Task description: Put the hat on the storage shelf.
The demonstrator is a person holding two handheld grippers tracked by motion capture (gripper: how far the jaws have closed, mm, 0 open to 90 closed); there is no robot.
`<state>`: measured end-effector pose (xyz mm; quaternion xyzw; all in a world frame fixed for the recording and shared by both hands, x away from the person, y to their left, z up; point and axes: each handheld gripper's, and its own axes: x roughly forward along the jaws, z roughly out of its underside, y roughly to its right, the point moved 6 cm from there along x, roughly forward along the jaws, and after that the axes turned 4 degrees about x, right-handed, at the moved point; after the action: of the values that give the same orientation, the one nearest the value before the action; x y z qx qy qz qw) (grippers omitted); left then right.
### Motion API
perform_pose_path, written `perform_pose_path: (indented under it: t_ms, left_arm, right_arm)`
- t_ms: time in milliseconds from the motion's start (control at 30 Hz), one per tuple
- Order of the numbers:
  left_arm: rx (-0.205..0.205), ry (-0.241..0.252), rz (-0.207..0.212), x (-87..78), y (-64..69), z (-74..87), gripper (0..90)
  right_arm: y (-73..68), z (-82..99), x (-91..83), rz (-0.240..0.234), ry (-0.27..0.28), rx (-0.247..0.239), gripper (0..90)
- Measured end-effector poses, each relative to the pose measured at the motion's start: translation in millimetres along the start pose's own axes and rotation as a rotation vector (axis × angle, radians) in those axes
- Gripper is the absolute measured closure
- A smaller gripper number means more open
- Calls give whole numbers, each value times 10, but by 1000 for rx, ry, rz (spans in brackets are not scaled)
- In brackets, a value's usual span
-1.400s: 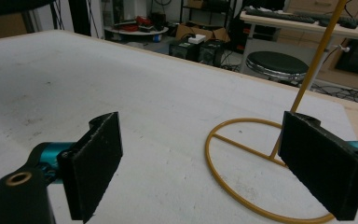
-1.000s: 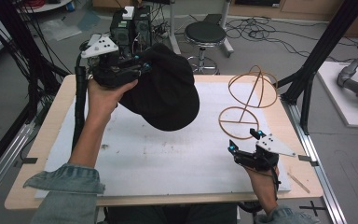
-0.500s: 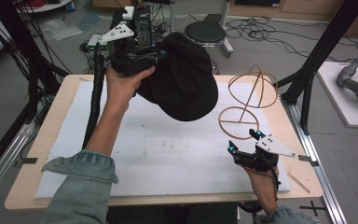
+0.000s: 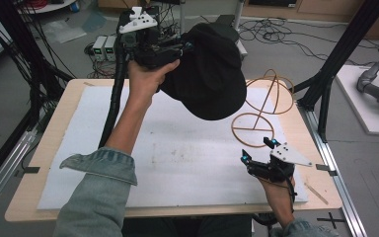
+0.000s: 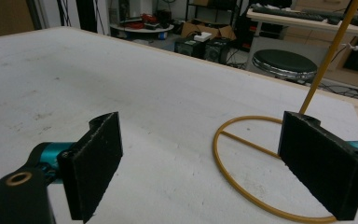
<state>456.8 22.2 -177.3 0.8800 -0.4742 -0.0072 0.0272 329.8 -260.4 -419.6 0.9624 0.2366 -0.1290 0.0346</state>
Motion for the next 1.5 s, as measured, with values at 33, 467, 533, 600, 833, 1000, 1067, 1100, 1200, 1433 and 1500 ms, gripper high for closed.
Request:
perform_pose_path:
  t_ms: [33,467,533,600,833,1000,1067,1100,1200,1433,1500]
  left_arm:
    - [0,0,0,0,0,0,742]
    - [-39,45,89,391,106,-70,741]
    - [-42,42,95,416,109,-66,741]
    - [-38,43,98,466,116,-56,741]
    - [-64,43,108,646,104,18,741]
    - [-85,47,124,805,90,72,741]
    - [-85,50,129,850,90,80,741]
    - [-91,52,134,875,93,85,741]
    - [-107,57,143,948,96,107,741]
    - [-116,33,145,1139,133,227,741]
    - [-113,26,143,1172,135,254,740]
  right_arm:
    - [3,1,-2,0,0,-1,135]
    - [6,3,-15,-2,2,-1,135]
    - [6,6,-15,-2,2,3,135]
    - [6,6,-16,-2,2,6,135]
    - [-3,11,-13,-5,-2,5,136]
    - [0,16,-7,-8,-5,3,136]
    - [1,20,-8,-7,-7,4,136]
    - [1,20,-9,-8,-7,5,136]
    - [6,18,-14,-7,-6,7,136]
    - [12,19,-19,-8,-3,8,137]
    - [15,21,-21,-6,-4,12,138]
